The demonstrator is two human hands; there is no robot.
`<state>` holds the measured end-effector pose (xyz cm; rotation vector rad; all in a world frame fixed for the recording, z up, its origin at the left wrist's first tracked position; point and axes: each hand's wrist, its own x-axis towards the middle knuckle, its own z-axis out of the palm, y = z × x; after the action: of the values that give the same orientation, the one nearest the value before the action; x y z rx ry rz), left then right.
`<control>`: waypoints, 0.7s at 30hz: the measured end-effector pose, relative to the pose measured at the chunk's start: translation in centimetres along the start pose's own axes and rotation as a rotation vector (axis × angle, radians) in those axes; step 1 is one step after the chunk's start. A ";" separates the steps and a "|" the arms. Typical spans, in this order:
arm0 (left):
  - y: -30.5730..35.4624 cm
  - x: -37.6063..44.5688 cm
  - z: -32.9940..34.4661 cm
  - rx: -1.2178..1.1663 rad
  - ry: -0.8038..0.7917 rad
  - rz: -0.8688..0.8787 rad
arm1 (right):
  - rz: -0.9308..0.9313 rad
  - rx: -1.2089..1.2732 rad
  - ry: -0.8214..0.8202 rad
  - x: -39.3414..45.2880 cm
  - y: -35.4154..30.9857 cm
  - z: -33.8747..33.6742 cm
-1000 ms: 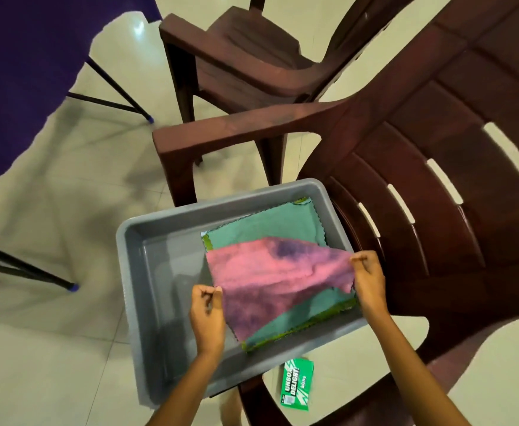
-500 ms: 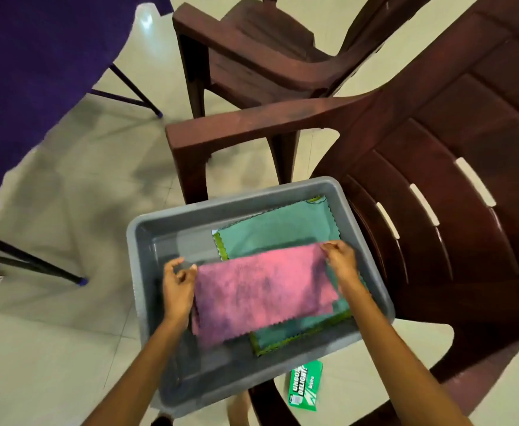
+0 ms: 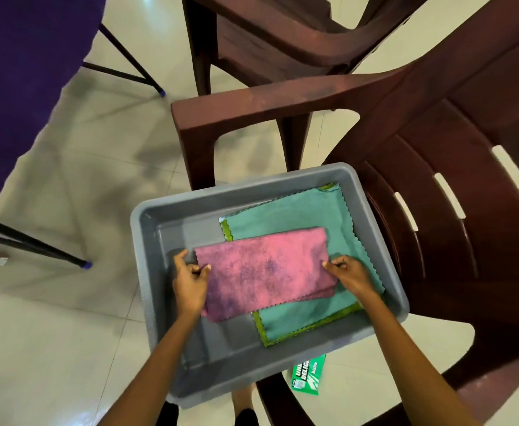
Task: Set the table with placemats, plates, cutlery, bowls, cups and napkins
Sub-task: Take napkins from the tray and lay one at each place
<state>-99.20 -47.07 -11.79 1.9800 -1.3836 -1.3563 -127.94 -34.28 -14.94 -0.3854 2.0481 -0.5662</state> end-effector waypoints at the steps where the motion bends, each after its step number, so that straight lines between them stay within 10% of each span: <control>1: 0.1 0.1 0.0 0.011 0.008 0.028 | 0.010 -0.042 -0.026 -0.1 -0.1 0.0; 21: -2.5 -1.3 -1.0 -0.043 -0.146 -0.029 | 0.180 0.278 -0.030 -1.9 -0.1 0.1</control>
<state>-97.16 -44.98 -12.51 1.9138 -1.3800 -1.5577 -126.89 -33.46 -13.57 -0.0447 1.9181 -0.7169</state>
